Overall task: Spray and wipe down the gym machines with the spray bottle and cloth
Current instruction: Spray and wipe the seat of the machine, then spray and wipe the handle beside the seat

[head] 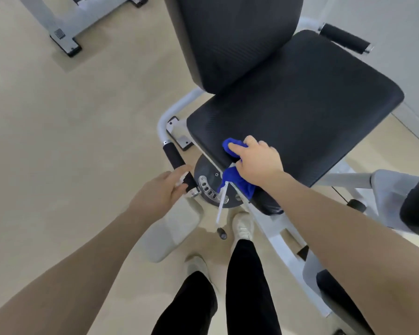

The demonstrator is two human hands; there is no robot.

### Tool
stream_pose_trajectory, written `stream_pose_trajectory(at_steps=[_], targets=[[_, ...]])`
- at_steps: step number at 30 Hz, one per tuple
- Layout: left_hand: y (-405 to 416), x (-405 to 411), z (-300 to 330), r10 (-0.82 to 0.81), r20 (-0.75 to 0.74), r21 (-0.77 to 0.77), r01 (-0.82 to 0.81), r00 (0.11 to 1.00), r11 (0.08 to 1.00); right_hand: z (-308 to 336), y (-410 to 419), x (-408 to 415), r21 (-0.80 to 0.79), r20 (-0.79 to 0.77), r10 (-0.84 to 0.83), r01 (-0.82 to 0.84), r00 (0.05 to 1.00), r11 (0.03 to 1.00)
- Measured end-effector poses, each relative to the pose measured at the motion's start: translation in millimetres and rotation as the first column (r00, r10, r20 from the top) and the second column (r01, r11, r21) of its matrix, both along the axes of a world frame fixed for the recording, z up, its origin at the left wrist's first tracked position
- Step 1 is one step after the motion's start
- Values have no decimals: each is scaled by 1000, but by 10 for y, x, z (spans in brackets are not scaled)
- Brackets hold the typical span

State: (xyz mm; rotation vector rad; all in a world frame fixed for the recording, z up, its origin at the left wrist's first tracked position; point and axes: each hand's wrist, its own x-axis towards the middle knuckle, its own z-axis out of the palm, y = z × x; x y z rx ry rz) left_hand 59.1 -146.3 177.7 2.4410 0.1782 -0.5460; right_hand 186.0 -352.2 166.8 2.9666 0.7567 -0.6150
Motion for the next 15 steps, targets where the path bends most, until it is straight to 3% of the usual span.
stream_pose_trajectory(at_steps=[3, 8, 15], targets=[[71, -114, -21, -30, -6, 57, 31, 1000, 998, 115, 39, 16, 111, -120, -101, 114, 988, 987], [148, -85, -133, -11, -34, 354, 22, 999, 935, 286, 233, -81, 114, -102, -4, 15, 995, 993], [274, -27, -333, 119, -38, 340, -99, 992, 935, 195, 515, -186, 90, -68, 23, -17, 997, 996]])
